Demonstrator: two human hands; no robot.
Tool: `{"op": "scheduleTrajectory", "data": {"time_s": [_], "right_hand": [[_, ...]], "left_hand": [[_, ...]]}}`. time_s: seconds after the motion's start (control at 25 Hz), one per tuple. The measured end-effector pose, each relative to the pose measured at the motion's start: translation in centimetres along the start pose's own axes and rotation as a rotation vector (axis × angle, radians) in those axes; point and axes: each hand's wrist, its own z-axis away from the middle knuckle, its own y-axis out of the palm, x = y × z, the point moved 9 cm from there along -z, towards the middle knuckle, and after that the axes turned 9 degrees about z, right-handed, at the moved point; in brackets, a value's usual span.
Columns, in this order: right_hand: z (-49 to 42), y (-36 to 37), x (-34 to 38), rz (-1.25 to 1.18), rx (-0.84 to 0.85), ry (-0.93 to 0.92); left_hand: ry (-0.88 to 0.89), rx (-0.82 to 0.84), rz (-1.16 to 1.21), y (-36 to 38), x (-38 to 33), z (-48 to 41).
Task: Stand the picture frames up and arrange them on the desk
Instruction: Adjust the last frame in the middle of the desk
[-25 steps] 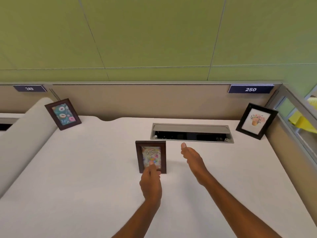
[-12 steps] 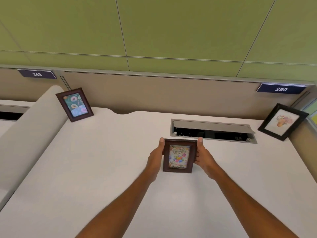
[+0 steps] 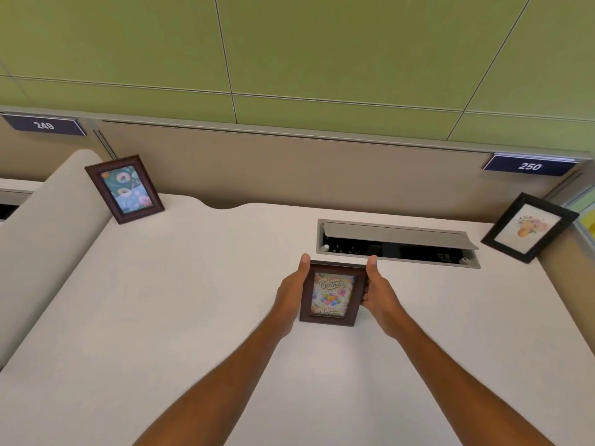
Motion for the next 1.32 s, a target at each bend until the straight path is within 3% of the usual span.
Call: {"op": "scheduleTrajectory", "data": {"time_s": [0.68,1.32], "right_hand": [[-9.7,7.1,11.5,-0.007,0.137,-0.128],[-22.2,9.3,17.8,0.051,0.109,-0.145]], "left_hand": [[0.127,-0.140,0.012,-6.9,-10.2,-9.2],[0.111,-0.057,0.076,-8.5,-15.6,-22.0]]}}
